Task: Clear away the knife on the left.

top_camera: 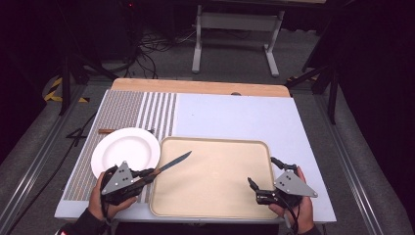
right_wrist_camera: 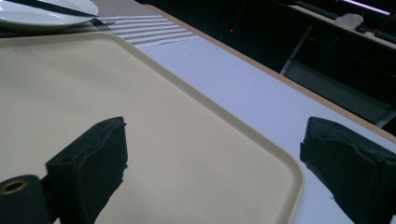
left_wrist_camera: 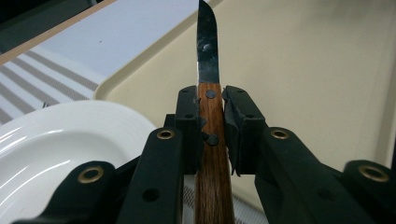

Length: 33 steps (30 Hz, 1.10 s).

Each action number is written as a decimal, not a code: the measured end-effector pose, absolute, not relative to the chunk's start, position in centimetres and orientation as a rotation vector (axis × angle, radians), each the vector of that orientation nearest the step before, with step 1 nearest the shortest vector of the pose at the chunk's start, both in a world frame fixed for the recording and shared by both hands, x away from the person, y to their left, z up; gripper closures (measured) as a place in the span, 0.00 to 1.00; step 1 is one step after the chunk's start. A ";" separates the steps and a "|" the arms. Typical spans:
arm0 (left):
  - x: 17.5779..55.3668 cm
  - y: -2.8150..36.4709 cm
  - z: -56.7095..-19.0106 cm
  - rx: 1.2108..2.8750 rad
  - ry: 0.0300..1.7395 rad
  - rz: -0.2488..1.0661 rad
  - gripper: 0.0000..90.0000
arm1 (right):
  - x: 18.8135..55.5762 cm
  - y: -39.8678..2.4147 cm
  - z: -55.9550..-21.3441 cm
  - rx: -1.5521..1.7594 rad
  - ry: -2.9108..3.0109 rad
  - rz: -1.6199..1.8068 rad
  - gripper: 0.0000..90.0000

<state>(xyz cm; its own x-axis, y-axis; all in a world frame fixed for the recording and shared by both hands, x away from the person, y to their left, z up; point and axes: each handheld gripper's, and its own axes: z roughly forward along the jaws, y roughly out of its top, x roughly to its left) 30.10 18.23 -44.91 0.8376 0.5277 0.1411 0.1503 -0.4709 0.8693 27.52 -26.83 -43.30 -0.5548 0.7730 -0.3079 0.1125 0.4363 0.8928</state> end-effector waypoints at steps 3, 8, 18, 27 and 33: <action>30.7 16.3 -45.0 2.064 0.474 0.472 0.86 | 27.6 -26.9 -43.3 0.746 1.951 1.137 0.09; 31.1 14.5 -45.0 2.091 0.439 0.455 0.86 | 27.6 -26.9 -43.3 0.746 1.951 1.139 0.09; 31.6 11.1 -45.7 2.149 0.384 0.424 0.86 | 27.5 -26.9 -43.3 0.744 1.954 1.133 0.09; 31.1 10.2 -46.3 2.186 0.357 0.408 0.86 | 27.6 -26.8 -43.4 0.752 1.956 1.102 0.09; 30.9 10.1 -46.6 2.206 0.351 0.397 0.86 | 27.5 -26.7 -43.3 0.741 1.947 1.097 0.09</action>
